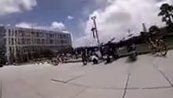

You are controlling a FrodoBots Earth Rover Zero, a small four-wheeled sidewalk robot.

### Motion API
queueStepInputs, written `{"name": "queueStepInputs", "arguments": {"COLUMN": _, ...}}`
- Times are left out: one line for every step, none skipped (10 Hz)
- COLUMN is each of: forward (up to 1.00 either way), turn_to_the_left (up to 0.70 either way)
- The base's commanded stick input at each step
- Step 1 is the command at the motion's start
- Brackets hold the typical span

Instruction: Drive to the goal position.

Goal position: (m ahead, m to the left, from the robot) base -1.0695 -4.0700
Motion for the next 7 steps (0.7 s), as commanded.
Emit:
{"name": "queueStepInputs", "arguments": {"forward": 0.0, "turn_to_the_left": -0.5}}
{"name": "queueStepInputs", "arguments": {"forward": 0.0, "turn_to_the_left": -0.5}}
{"name": "queueStepInputs", "arguments": {"forward": 0.0, "turn_to_the_left": -0.5}}
{"name": "queueStepInputs", "arguments": {"forward": 0.0, "turn_to_the_left": -0.5}}
{"name": "queueStepInputs", "arguments": {"forward": 0.0, "turn_to_the_left": -0.5}}
{"name": "queueStepInputs", "arguments": {"forward": 0.0, "turn_to_the_left": -0.5}}
{"name": "queueStepInputs", "arguments": {"forward": 0.0, "turn_to_the_left": -0.5}}
